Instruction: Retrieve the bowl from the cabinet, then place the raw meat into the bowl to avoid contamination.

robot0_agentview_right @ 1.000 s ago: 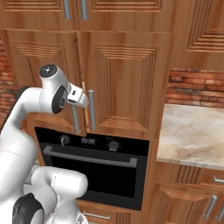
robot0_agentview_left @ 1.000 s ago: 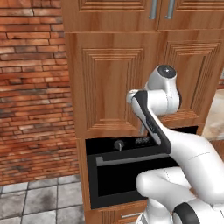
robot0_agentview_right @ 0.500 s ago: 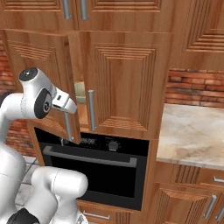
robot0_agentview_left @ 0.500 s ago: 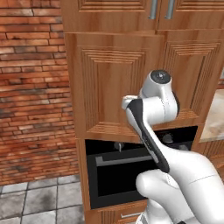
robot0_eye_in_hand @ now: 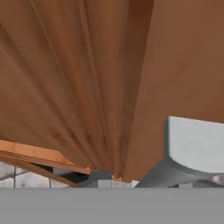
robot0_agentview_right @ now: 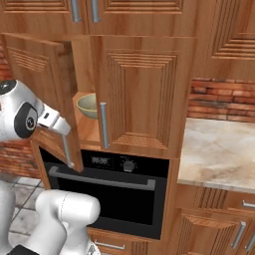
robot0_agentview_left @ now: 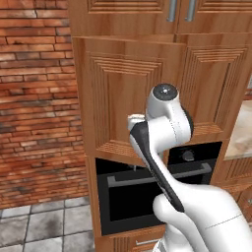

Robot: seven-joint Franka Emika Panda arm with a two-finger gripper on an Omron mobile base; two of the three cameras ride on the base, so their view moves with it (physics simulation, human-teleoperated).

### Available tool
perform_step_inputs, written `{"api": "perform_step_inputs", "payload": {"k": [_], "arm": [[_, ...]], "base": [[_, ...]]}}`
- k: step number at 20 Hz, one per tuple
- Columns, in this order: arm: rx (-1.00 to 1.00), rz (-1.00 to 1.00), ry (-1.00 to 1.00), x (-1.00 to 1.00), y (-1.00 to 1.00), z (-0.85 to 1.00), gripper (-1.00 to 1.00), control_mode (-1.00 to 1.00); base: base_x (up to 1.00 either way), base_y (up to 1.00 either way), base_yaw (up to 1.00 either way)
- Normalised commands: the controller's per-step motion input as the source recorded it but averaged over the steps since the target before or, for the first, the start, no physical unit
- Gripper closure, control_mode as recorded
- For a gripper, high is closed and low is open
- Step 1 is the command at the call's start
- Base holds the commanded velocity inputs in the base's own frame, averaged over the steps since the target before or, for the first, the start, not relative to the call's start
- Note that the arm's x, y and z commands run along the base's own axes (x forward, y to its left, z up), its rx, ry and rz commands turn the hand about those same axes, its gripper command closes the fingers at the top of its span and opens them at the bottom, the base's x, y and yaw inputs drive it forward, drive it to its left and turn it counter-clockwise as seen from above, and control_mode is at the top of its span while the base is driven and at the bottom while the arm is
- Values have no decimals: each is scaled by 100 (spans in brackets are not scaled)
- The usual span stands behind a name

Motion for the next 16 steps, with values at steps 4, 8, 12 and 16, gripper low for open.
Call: {"api": "perform_step_inputs", "payload": {"k": [4,8,12,16], "arm": [[-2,-7,4,-34,64,-15,100,-100],[-2,-7,2,-29,71,-17,100,-100],[-4,-8,3,-22,77,-18,100,-100],[-7,-12,7,-1,81,-20,100,-100]], "base": [[0,0,0],[0,0,0],[0,0,0],[0,0,0]]}}
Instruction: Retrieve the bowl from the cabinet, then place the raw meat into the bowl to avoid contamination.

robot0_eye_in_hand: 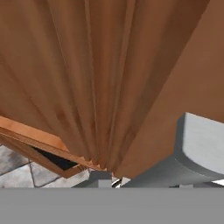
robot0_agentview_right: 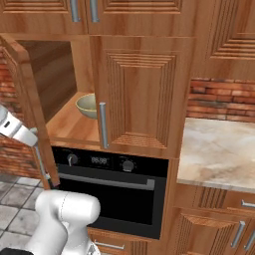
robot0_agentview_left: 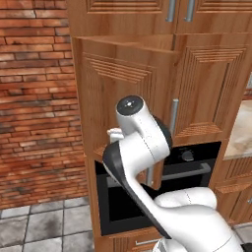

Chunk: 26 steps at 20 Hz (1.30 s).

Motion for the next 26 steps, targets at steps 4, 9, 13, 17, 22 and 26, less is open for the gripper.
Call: {"api": "perform_step_inputs", "payload": {"k": [4,9,13,17,22,26], "arm": [[-7,-12,7,0,80,-20,100,-100],[-7,-13,6,0,76,-20,100,-100],[-6,-14,5,0,71,-21,-100,-100],[-2,-12,3,0,44,-15,-100,-100],[0,-8,1,0,15,-6,-100,-100],[0,-8,2,-4,8,-6,-100,-100]], "base": [[0,0,0],[0,0,0],[0,0,0],[0,0,0],[0,0,0],[0,0,0]]}}
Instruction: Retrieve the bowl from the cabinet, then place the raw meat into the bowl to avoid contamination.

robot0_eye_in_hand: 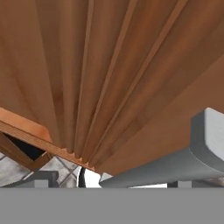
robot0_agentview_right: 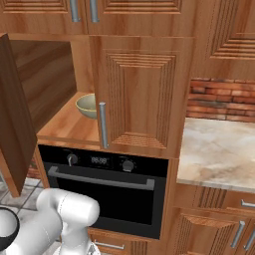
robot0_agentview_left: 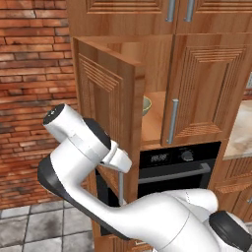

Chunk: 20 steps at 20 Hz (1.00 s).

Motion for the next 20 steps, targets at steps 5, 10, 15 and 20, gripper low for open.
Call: {"api": "perform_step_inputs", "payload": {"k": [5,10,15,20], "arm": [[0,-8,2,-6,7,-6,-100,-100],[0,-6,0,-3,16,-1,-100,-100],[0,-6,-2,-45,8,0,-100,-100],[4,-4,-3,-76,-6,1,-100,-100]], "base": [[0,0,0],[0,0,0],[0,0,0],[0,0,0]]}}
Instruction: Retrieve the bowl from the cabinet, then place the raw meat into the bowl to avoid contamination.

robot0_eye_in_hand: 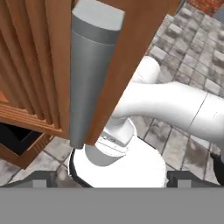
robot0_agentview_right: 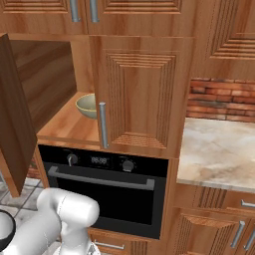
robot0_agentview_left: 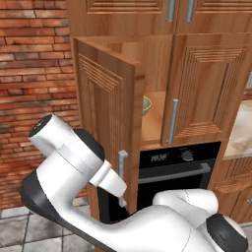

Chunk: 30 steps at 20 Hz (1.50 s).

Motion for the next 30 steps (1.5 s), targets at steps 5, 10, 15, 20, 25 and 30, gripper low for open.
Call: {"api": "perform_step_inputs", "payload": {"k": [5,10,15,20,25,30], "arm": [[8,-2,-1,-81,-21,4,-100,-100],[14,0,0,-59,-44,9,-100,-100],[19,5,0,-46,-54,16,-100,-100],[19,7,0,-54,-54,20,-100,-100],[19,11,0,-52,-53,21,-100,-100],[22,11,0,-36,-55,16,-100,-100]], "base": [[0,0,0],[0,0,0],[0,0,0],[0,0,0],[0,0,0],[0,0,0]]}}
